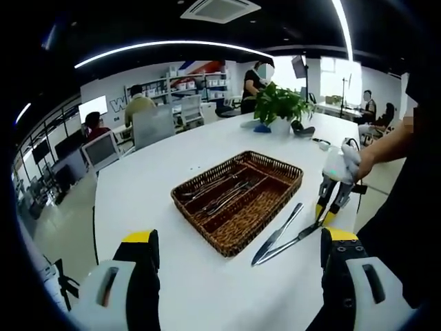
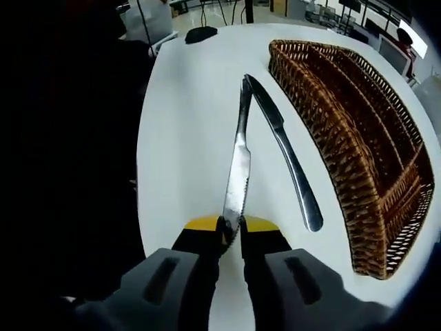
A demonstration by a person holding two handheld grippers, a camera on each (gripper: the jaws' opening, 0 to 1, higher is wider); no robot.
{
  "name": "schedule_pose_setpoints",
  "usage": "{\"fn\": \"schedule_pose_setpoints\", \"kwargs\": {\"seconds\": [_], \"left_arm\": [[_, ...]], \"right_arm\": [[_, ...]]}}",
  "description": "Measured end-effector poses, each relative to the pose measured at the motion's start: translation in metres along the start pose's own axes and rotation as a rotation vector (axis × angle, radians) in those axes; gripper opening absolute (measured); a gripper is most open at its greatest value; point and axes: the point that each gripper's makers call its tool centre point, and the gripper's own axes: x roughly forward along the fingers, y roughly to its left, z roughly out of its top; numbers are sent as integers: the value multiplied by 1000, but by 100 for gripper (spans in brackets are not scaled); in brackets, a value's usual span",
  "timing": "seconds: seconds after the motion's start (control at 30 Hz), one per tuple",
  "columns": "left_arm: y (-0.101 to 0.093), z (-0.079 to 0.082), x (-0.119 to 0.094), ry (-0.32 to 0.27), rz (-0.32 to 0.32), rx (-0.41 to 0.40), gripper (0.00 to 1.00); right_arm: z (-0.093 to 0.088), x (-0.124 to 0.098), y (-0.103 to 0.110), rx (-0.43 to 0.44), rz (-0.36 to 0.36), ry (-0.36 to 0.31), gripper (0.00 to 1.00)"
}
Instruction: Arrange the knives, forks, and spoons in their matching storage slots by inserting each utensil handle-first until every utensil is classified and aligned in the correct compartment
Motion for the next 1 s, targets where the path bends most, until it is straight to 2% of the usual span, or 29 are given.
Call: {"fn": "schedule_pose_setpoints", "kwargs": {"seconds": [0.6, 0.83, 1.0], "left_arm": [[3, -1, 3, -1, -1, -8, 99], [3, -8, 5, 18, -10, -4, 99], [-11, -19, 14, 63, -48, 32, 96]], "right_arm": [[-2, 6, 5, -116, 46, 0, 10], [-1, 5, 5, -167, 57, -7, 10], [0, 5, 6, -189, 65, -7, 10]]}}
